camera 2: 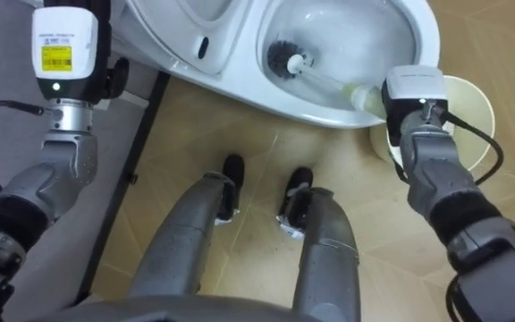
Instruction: Brush toilet
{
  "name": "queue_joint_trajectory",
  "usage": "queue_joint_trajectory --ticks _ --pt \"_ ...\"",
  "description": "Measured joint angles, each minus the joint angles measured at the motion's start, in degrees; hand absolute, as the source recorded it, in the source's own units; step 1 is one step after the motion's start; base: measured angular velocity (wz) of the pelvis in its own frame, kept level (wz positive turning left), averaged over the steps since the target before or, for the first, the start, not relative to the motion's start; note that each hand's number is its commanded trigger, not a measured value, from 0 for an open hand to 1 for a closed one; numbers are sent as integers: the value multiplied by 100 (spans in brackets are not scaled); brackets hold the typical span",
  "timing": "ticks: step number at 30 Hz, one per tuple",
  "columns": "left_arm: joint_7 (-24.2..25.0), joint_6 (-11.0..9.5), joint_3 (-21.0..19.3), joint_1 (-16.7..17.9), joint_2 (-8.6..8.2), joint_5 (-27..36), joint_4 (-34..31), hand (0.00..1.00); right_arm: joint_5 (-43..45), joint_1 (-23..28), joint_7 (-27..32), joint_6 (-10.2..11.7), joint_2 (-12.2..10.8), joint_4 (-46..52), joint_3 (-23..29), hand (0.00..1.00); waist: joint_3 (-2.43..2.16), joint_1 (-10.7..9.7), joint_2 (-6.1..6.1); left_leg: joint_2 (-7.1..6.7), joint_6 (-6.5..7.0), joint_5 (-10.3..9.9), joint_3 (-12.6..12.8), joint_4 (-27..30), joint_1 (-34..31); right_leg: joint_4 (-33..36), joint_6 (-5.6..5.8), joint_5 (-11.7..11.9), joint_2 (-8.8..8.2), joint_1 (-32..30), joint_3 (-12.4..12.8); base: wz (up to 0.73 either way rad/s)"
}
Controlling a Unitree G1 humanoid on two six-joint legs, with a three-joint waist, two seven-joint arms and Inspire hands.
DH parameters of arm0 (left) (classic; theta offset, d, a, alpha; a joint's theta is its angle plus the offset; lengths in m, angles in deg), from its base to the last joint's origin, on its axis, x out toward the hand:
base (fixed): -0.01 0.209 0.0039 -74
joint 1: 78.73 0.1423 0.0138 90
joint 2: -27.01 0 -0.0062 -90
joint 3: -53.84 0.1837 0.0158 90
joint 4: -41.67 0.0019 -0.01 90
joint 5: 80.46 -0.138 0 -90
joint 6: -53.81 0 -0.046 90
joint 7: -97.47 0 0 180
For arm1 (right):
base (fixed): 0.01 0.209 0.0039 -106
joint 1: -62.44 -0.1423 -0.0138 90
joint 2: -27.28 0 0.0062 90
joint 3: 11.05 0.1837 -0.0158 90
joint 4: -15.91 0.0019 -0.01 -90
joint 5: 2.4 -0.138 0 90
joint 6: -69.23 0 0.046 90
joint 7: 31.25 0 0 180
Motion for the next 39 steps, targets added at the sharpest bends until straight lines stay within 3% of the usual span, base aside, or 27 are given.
queue_joint_trajectory --ticks 6,9,13,17,19,24,27,30,33,35,37,39 --pt "-17 -66 71 3 56 160 -36 0 -307 -118 -61 3 85 -120 -37 100 -3 13 -6 9 20 2 14 7 26 7 3 1 -2 29 -6 0" --pt "-54 -54 139 -21 69 233 14 0 -1329 -426 76 268 1 -897 -105 100 1 26 -40 1 24 2 65 -50 90 12 6 3 -17 47 39 0" --pt "-111 -11 138 -52 69 231 53 0 -3298 -765 218 648 -345 -1903 51 100 13 -20 -78 -9 34 22 89 -106 106 26 8 3 -33 32 59 0" --pt "-285 33 130 -154 44 238 156 0 -5730 -1056 380 688 -657 -2257 764 100 47 -191 -160 -81 55 68 83 -112 66 133 23 -37 -133 -32 51 11" --pt "-355 35 126 -184 10 225 264 0 -5944 -1036 361 685 -745 -2304 886 100 53 -318 -189 -138 84 92 70 -110 63 195 63 -71 -194 -39 50 15" --pt "-413 156 89 -253 -99 200 357 0 -5861 -1025 356 682 -997 -2310 1053 100 64 -560 -205 -279 146 126 60 -62 34 330 174 -122 -335 -84 61 11" --pt "-293 289 70 -283 -137 27 349 0 -5317 -1016 342 679 -1021 -2323 1040 100 61 -546 -196 -285 170 125 67 -19 36 313 243 -105 -342 -60 51 -4" --pt "-69 406 44 -347 -334 -9 355 0 -4448 -916 279 693 -1048 -2331 999 100 56 -439 -144 -273 201 98 65 34 99 287 263 -83 -296 30 44 -4" --pt "84 419 43 -380 -434 -10 361 0 -3468 -909 176 646 -1179 -2359 798 100 56 -309 0 -207 202 98 58 39 102 144 276 3 -248 99 16 -12" --pt "165 475 -10 -351 -566 -8 372 0 -2782 -885 172 447 -1364 -2382 793 100 61 -258 174 -192 207 96 55 7 135 45 275 51 -207 141 16 -12" --pt "194 470 -36 -324 -587 -4 369 0 -2319 -794 167 375 -1349 -2322 792 100 55 -238 234 -199 215 106 102 -90 153 0 270 64 -202 112 41 -11" --pt "187 476 -56 -287 -593 -10 341 0 -1917 -595 162 242 -1323 -2035 792 100 40 -132 280 -119 197 99 125 -84 135 -96 258 113 -149 117 30 -22"
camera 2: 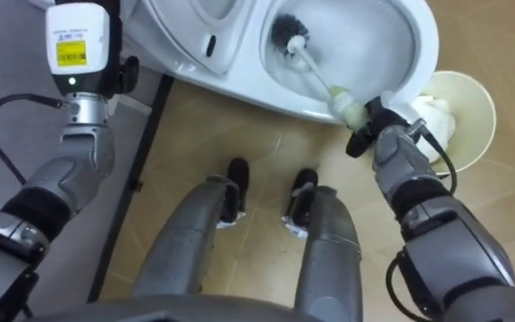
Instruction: Brush toilet
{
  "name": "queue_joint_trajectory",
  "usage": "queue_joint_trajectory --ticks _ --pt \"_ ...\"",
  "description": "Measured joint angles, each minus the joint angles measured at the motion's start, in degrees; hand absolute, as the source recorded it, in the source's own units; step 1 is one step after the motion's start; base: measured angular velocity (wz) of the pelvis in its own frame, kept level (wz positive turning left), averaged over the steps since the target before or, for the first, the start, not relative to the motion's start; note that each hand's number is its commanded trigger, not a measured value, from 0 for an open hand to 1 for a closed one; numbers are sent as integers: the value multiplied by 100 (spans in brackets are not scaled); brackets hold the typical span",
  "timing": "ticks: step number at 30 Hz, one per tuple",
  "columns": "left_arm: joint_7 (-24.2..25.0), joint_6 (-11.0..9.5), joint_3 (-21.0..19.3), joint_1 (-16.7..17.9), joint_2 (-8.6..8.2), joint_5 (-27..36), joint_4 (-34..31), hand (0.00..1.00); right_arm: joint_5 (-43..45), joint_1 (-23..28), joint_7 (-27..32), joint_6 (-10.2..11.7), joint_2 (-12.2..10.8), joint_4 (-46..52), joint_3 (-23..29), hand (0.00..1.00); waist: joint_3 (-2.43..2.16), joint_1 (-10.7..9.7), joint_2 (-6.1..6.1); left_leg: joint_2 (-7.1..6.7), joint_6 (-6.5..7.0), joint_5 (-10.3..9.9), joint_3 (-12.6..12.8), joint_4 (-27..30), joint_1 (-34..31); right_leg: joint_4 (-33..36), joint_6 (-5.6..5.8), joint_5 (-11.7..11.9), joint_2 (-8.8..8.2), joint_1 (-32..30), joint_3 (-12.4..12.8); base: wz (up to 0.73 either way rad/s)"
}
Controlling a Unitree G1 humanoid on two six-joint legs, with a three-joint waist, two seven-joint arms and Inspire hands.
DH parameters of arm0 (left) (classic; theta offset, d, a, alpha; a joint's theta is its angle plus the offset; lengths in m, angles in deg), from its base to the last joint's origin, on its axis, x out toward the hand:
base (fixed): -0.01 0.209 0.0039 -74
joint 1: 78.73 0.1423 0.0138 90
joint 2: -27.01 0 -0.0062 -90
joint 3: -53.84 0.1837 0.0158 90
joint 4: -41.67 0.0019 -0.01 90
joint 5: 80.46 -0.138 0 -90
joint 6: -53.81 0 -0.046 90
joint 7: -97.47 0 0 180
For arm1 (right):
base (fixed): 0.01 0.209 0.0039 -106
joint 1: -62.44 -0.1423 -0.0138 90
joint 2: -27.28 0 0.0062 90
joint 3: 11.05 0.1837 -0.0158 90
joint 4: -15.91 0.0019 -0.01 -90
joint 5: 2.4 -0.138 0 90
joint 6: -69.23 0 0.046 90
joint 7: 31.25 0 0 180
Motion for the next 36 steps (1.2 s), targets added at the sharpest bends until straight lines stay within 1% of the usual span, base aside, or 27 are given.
queue_joint_trajectory --ticks 1,2,3,6,7,8,9,10,12,14,15,16,17,18,19,20,21,22,23,24,26,28,30,31,32,34,36 --pt "-10 -1 -58 38 1 4 -13 0 240 55 -41 -88 -7 180 0 100 -5 20 19 48 -26 -4 -14 -19 -1 -84 -16 41 65 22 -7 -13" --pt "-7 -2 -104 86 3 12 -33 0 421 116 -81 -140 -4 324 0 100 -11 19 28 67 -56 0 -26 -48 9 -116 -35 44 125 33 -13 -7" --pt "-3 -3 -140 135 6 18 -44 0 454 214 -91 -184 25 474 0 100 -17 17 37 87 -80 -2 -30 -76 28 -141 -67 43 140 52 -22 0" --pt "-6 -5 -276 270 17 19 -103 0 662 498 -98 -224 77 866 1 100 -29 -32 53 122 -124 8 -52 -155 66 -208 -112 31 157 85 -37 1" --pt "-10 -6 -311 295 18 38 -105 0 703 579 -97 -227 112 972 1 100 -30 -41 53 125 -152 7 -70 -186 85 -209 -147 14 159 97 -51 5" --pt "-12 -32 -298 293 27 164 -101 0 708 581 -113 -227 154 976 -23 100 -30 -19 53 149 -167 0 -71 -193 101 -212 -212 28 180 110 -50 0" --pt "-13 -42 -280 293 28 215 -101 0 708 570 -114 -225 208 970 -96 100 -30 2 53 158 -169 -2 -71 -196 106 -217 -225 31 189 115 -48 0" --pt "-26 -50 -250 291 45 273 -98 0 704 523 -103 -218 327 956 -261 100 -30 17 54 168 -178 -2 -69 -211 115 -222 -236 31 201 116 -43 -5" --pt "-78 -109 -247 293 57 367 -94 0 645 392 -45 -146 468 770 -443 100 -30 71 53 204 -195 -11 -63 -205 108 -258 -262 47 239 119 -40 -5" --pt "-153 -192 -238 285 74 463 -87 0 300 154 84 121 525 239 -472 100 -21 90 33 198 -203 2 -52 -235 132 -236 -276 38 223 126 -40 2" --pt "-158 -190 -199 282 95 480 -85 0 109 88 104 184 550 118 -509 100 -15 78 20 190 -201 3 -47 -220 138 -200 -277 15 210 122 -34 8" --pt "-164 -190 -89 264 158 584 -87 0 -250 -23 158 290 559 -118 -551 100 -9 57 -18 165 -199 3 -37 -203 149 -132 -273 -35 171 109 -30 14" --pt "-170 -203 -23 211 206 632 -85 0 -599 -123 183 402 535 -337 -535 100 15 20 -64 122 -191 10 -35 -171 165 -48 -267 -86 120 94 -21 16" --pt "-178 -220 -22 185 220 632 -86 0 -741 -146 217 437 536 -379 -519 100 29 13 -88 108 -186 15 -28 -167 165 -17 -260 -103 104 82 -12 14" --pt "-188 -251 -5 147 272 629 -86 0 -1027 -239 307 478 491 -490 -435 100 37 10 -168 71 -171 32 25 -169 149 92 -263 -158 23 12 -3 12" --pt "-192 -251 4 115 289 606 -87 0 -1279 -354 400 498 458 -557 -311 100 74 -28 -241 21 -161 49 36 -165 140 193 -248 -198 -27 -42 38 9" --pt "-193 -250 3 87 289 582 -88 0 -1410 -415 438 519 442 -588 -201 100 95 -30 -290 10 -156 54 64 -160 135 242 -239 -213 -45 -81 75 5" --pt "-245 -248 -2 51 289 551 -97 0 -1652 -559 514 568 432 -672 -3 100 95 -31 -345 14 -143 61 103 -97 74 293 -232 -222 -58 -132 86 0" --pt "-309 -247 -3 4 291 538 -105 0 -1875 -709 557 557 464 -703 136 100 92 -31 -426 14 -135 64 144 -54 20 347 -217 -242 -66 -198 123 0" --pt "-336 -247 -2 -25 291 537 -105 0 -1908 -777 557 547 491 -735 137 100 92 -31 -470 14 -128 68 155 -48 8 356 -213 -244 -67 -213 130 6" --pt "-417 -241 -2 -70 318 527 -94 0 -1805 -900 556 538 522 -753 180 100 85 -154 -581 8 -106 82 158 21 -24 401 -190 -256 -83 -200 105 14" --pt "-396 -230 -1 -109 335 424 -46 0 -1560 -875 557 544 521 -776 187 100 85 -190 -594 2 -89 89 122 49 -23 383 -176 -247 -98 -142 38 13" --pt "-330 -213 -2 -165 329 335 28 0 -1195 -856 554 542 517 -793 230 100 85 -211 -594 -18 -57 86 119 85 -18 419 -160 -244 -150 -125 -12 2" --pt "-240 -194 -2 -179 325 332 24 0 -880 -828 558 546 516 -797 233 100 86 -198 -593 -18 -36 80 153 99 4 437 -121 -253 -165 -116 -4 -8" --pt "-144 -168 2 -190 315 338 29 0 -684 -771 559 562 516 -796 217 100 88 -188 -584 -14 -18 67 162 89 49 437 -108 -248 -168 -62 -5 -9" --pt "6 -135 24 -207 312 338 47 0 -567 -675 518 556 514 -794 137 100 88 -164 -575 5 -24 -12 169 110 125 431 -104 -248 -155 25 -6 -7" --pt "128 -132 40 -224 303 348 108 0 -530 -594 449 553 508 -799 7 100 91 -150 -546 4 -7 -33 159 115 191 412 -104 -248 -145 99 -9 -3"
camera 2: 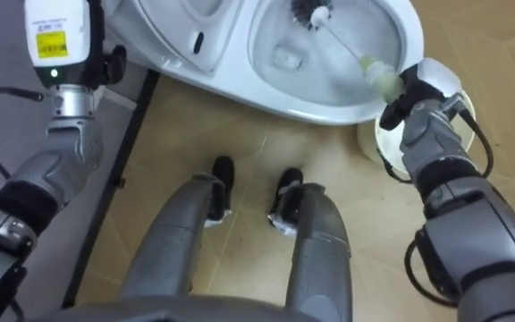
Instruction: Brush toilet
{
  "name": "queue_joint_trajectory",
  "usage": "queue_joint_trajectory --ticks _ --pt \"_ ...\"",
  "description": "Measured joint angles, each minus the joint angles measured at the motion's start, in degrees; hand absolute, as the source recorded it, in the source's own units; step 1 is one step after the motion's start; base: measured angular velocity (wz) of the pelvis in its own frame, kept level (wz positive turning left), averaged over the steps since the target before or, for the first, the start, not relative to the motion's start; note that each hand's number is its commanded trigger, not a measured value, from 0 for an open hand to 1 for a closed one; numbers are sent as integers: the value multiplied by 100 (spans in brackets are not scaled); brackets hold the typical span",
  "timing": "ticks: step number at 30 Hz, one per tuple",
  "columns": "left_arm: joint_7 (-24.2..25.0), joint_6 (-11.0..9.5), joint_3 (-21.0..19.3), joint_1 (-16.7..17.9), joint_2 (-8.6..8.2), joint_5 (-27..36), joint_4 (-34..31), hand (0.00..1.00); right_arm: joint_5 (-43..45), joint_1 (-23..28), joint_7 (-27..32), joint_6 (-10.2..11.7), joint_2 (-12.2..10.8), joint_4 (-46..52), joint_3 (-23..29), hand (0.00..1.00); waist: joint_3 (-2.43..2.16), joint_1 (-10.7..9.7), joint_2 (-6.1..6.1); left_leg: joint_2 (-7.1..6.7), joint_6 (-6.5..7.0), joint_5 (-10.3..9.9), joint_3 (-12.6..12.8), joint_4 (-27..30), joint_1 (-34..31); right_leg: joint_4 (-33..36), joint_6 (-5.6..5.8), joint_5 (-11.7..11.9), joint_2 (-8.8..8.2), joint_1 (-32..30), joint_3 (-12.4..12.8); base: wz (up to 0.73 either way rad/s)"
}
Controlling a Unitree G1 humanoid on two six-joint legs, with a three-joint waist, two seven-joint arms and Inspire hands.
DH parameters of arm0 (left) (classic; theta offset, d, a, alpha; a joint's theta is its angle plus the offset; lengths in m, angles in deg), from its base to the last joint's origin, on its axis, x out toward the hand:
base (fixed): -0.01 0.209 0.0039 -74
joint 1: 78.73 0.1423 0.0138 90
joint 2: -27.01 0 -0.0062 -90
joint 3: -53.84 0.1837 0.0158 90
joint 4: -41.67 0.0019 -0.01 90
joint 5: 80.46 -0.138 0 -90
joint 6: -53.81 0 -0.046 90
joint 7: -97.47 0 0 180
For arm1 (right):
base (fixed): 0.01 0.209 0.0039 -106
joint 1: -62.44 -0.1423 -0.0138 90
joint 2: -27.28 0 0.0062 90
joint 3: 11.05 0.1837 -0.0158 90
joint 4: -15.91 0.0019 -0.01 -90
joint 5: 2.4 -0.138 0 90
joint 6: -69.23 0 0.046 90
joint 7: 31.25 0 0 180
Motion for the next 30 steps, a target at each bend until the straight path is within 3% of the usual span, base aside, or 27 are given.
queue_joint_trajectory --ticks 1,5,9,13,18,20,22,25,30 --pt "96 6 35 -6 -34 11 64 0 24 59 -29 12 -42 -94 -83 100 9 2 62 -6 -8 -5 -18 3 69 -15 32 3 4 94 -14 7" --pt "428 -1 54 65 -154 0 131 0 307 352 -276 17 -152 -360 -257 100 -27 106 336 -46 -13 -39 -51 -14 257 -25 74 -43 -2 285 -1 4" --pt "632 -6 55 314 -210 5 115 0 495 639 -259 71 -276 -364 -293 100 -81 162 431 -50 -37 -47 -60 -168 505 -122 53 -88 -11 511 -46 2" --pt "825 -60 12 549 -207 6 140 0 1075 872 -287 83 -262 -323 -311 100 -91 164 422 -34 -62 -56 -73 -401 930 -334 25 -104 17 941 -95 1" --pt "964 -162 -83 1016 -202 29 81 0 1337 1016 -539 86 -260 -154 -475 100 -195 192 234 15 -94 -84 -89 -661 1470 -615 -6 -125 105 1486 -122 1" --pt "1161 -277 -149 1395 -142 141 -70 0 1565 1341 -713 111 -231 178 -464 100 -334 262 24 11 -98 -83 -64 -908 1901 -820 18 -163 115 1879 -130 2" --pt "1290 -350 -367 1680 -190 144 -140 0 1879 1576 -769 144 -177 464 -421 100 -350 282 -71 24 -99 -84 -82 -1057 2276 -1064 49 -169 169 2298 -166 4" --pt "1518 -476 -721 2207 -208 252 -378 0 2264 2079 -810 312 -158 796 -206 100 -434 323 -200 73 -88 -95 -83 -1326 2878 -1618 132 -120 297 3055 -253 13" --pt "1871 -543 -1291 2980 -215 444 -494 0 2528 2761 -967 463 -148 1269 201 100 -461 434 -277 96 -82 -184 -91 -1733 3569 -2167 246 -71 426 3811 -275 6"
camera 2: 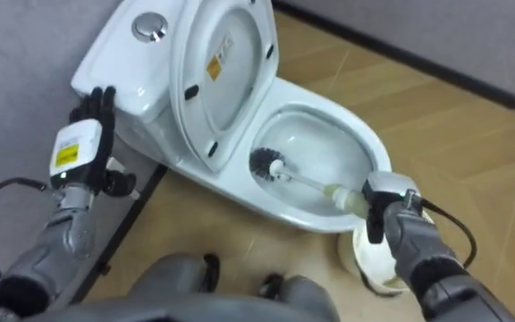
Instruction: Brush toilet
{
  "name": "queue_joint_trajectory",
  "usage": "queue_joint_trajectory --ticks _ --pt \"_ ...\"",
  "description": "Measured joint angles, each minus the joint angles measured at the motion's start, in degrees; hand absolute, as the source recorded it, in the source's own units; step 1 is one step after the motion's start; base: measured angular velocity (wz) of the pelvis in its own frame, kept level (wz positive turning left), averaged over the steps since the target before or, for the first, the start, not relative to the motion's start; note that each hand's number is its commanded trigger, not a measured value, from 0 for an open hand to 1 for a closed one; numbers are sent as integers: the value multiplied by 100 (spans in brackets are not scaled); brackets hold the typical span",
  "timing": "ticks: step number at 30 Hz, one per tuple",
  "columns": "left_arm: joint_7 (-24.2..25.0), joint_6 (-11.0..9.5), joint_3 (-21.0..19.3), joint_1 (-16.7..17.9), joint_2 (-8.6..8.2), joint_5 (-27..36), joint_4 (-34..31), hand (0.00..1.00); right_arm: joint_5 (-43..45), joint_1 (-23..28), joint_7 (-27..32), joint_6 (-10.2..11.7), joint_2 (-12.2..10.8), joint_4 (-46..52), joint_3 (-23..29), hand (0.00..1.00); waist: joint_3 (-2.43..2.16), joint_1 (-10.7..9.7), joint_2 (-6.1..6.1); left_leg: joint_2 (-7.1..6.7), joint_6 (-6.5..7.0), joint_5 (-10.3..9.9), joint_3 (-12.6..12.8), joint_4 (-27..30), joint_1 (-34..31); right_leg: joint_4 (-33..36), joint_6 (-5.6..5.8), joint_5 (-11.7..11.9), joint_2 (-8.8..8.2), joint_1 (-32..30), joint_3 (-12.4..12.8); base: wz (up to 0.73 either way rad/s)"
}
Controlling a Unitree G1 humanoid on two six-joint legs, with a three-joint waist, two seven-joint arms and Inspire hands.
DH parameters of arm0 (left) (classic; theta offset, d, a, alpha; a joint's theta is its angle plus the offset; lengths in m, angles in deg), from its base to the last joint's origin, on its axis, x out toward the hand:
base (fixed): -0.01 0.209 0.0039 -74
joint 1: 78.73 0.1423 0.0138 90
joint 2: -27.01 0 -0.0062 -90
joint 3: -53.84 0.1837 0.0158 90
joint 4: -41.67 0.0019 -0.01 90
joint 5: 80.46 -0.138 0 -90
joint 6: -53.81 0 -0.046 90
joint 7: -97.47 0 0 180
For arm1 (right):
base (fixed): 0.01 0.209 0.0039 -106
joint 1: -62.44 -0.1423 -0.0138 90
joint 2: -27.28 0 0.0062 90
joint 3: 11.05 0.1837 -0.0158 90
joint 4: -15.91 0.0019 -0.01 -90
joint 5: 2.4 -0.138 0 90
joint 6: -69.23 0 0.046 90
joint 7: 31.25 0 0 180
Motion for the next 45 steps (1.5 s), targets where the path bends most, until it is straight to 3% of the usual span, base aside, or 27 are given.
queue_joint_trajectory --ticks 3,5,12,18,21,23,27,28,31,33,35,45 --pt "142 24 -344 489 -18 139 -170 0 86 386 -24 15 -4 183 180 100 4 45 1 -22 3 -7 -50 -228 291 -267 55 36 32 319 -29 7" --pt "197 24 -606 787 -123 237 -293 0 88 671 -48 42 -25 168 269 100 0 48 7 -63 5 -6 -122 -380 511 -468 85 43 43 591 -76 19" --pt "246 -18 -747 1090 -214 708 -290 0 -69 1032 -178 124 -141 134 514 100 11 22 -17 -100 5 -6 -130 -614 1015 -783 120 37 73 1092 12 2" --pt "222 -31 -950 1231 -414 1120 177 0 -537 1301 -122 123 -466 -323 938 100 -3 -27 -44 -100 4 -7 -109 -878 1380 -1000 134 37 129 1422 109 -2" --pt "240 85 -1038 1357 -552 1126 425 0 -800 1471 -140 110 -608 -486 1050 100 -8 -166 -41 -101 -2 -10 -111 -881 1405 -1090 132 40 148 1492 138 4" --pt "334 198 -1066 1379 -643 1125 715 0 -1114 1583 -139 87 -780 -724 1293 100 -4 -215 15 -98 -9 -14 -85 -885 1482 -1141 132 46 157 1594 164 -2" --pt "537 258 -1066 1380 -692 1268 953 0 -1589 1655 -142 48 -820 -794 1414 100 -18 -364 136 -78 -11 -16 39 -881 1505 -1144 119 50 176 1582 309 -11" --pt "582 264 -1078 1354 -725 1370 1075 0 -1759 1687 -139 62 -830 -899 1446 100 -4 -424 136 -79 -11 -16 39 -891 1546 -1139 118 51 179 1592 373 -22" --pt "756 310 -1282 1317 -851 1666 1314 0 -2053 1675 -139 37 -923 -1168 1631 100 -35 -501 247 -77 -11 -15 77 -998 1717 -1134 119 50 187 1629 587 -26" --pt "878 339 -1439 1274 -864 1881 1402 0 -2104 1709 -138 2 -1047 -1230 1799 100 -34 -595 231 -73 -10 -15 114 -1033 1766 -1129 119 50 194 1635 635 -18" --pt "1002 430 -1543 1268 -867 1995 1442 0 -2327 1822 -103 3 -1153 -1255 2006 100 -33 -648 223 -53 -9 -15 235 -1126 1877 -1120 117 52 228 1631 865 -30" --pt "1355 427 -1582 949 -898 2067 1658 0 -2522 1823 -152 7 -1313 -1262 2340 100 -18 -1178 151 -42 14 -30 379 -1190 1998 -1023 146 93 278 1501 1427 -25"
